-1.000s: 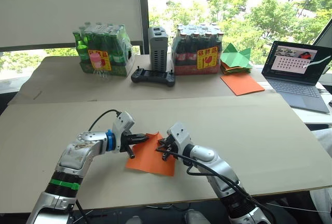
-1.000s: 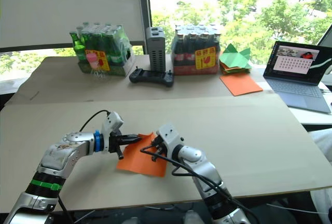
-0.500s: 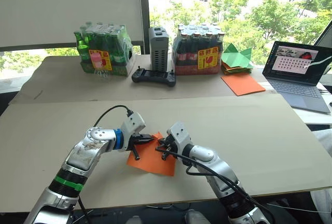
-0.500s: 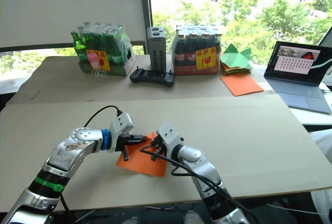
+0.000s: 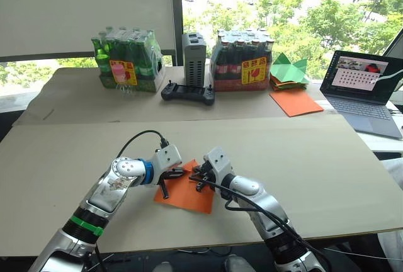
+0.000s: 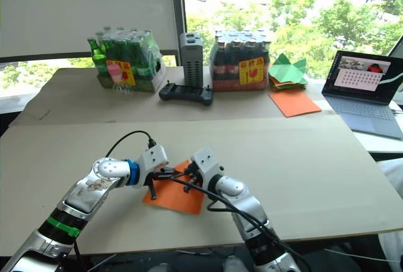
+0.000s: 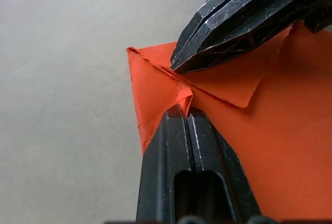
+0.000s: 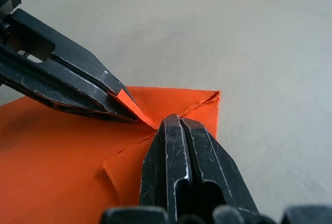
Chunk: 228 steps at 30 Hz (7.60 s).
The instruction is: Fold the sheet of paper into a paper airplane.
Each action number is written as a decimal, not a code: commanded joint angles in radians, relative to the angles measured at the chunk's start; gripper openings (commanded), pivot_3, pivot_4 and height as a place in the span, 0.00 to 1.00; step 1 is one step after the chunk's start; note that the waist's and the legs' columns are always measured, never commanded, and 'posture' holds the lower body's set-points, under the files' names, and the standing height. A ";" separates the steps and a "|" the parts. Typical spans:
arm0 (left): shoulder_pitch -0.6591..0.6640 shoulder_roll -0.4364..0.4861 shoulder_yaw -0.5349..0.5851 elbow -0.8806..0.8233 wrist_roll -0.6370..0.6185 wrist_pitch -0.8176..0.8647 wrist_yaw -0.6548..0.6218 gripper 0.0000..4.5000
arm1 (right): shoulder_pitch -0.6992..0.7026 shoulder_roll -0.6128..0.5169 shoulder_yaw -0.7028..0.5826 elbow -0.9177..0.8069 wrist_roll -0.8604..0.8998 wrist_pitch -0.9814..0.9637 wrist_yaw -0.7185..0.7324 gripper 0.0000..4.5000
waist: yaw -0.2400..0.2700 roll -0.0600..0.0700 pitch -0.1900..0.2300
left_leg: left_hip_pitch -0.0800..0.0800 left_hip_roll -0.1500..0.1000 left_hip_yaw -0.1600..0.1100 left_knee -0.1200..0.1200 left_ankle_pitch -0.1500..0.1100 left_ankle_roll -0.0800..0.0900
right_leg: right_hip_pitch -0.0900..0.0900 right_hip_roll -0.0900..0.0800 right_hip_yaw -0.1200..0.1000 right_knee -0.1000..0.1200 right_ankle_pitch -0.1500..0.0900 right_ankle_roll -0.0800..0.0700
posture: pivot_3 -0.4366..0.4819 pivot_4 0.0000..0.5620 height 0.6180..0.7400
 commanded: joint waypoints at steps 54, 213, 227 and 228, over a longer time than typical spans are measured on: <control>0.024 0.122 0.336 0.071 -0.345 0.253 -0.192 0.78 | -0.017 0.053 0.015 0.117 0.008 -0.121 0.038 0.00 | -0.003 0.000 0.000 | 0.001 0.000 0.000 0.000 0.000 0.000 | 0.000 0.000 0.000 0.000 0.000 0.000 | 0.48 0.27 1.00; 0.110 -0.028 0.295 0.064 -0.331 0.306 0.088 0.01 | -0.038 0.038 0.111 0.103 -0.109 -0.040 0.012 0.00 | -0.014 0.000 -0.001 | 0.004 0.001 0.000 -0.001 0.000 0.000 | 0.002 0.000 0.000 0.001 0.000 0.000 | 0.48 0.27 1.00; 0.061 -0.089 0.391 0.003 -0.457 0.396 0.135 0.01 | -0.039 0.036 0.113 0.108 -0.111 -0.040 0.015 0.00 | -0.014 0.000 0.000 | 0.003 0.001 0.000 -0.001 0.000 0.000 | 0.002 0.000 0.000 0.001 0.000 0.000 | 0.48 0.27 1.00; 0.067 -0.082 0.384 -0.001 -0.457 0.401 0.130 0.01 | -0.040 0.036 0.113 0.109 -0.112 -0.040 0.015 0.00 | -0.014 0.000 0.000 | 0.003 0.001 0.000 -0.001 0.000 0.000 | 0.002 0.000 0.000 0.001 0.000 0.000 | 0.48 0.27 1.00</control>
